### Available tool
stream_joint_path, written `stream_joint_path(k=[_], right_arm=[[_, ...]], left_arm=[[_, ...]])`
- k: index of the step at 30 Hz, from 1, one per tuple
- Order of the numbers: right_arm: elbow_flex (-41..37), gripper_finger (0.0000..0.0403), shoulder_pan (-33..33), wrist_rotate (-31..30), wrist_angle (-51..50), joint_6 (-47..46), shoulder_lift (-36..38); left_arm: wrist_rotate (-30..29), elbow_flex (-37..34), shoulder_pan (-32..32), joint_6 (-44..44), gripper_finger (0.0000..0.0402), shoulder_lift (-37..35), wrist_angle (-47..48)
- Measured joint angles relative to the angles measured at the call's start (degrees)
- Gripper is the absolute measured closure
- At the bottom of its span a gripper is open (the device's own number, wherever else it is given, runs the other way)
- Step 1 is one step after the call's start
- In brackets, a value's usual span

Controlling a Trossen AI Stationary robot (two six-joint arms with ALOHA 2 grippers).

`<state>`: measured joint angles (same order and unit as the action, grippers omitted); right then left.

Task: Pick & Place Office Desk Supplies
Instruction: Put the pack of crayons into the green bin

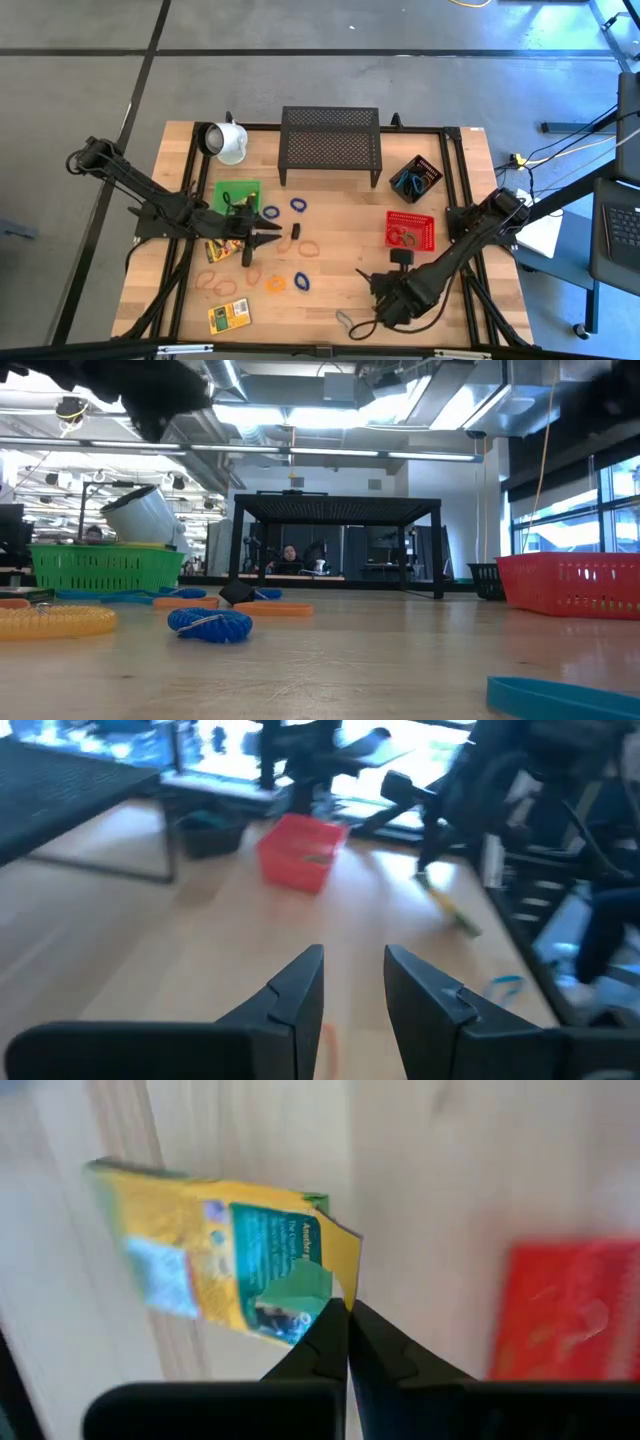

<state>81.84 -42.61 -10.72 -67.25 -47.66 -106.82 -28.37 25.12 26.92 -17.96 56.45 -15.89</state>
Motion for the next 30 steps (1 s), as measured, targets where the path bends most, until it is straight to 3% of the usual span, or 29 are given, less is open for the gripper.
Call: stream_joint_path(k=[7,14,22,30], right_arm=[[10.66,0.0399,0.01,-19.45,-1.98,-0.09,0.02],[17.37,0.0399,0.38,-34.59,0.26,-0.06,0.04],[18.58,0.0399,2.69,-37.45,7.02,0.11,0.06],[18.58,0.0399,5.45,-37.16,9.54,0.11,0.06]], left_arm=[[8.98,0.0,1.06,1.6,0.0301,0.02,-1.94],[8.58,0.0,5.34,5.15,0.0288,0.02,-2.66],[8.94,0.0,9.49,8.29,0.0251,1.15,-5.82],[6.6,0.0,10.1,9.21,0.0206,9.33,-16.2]])
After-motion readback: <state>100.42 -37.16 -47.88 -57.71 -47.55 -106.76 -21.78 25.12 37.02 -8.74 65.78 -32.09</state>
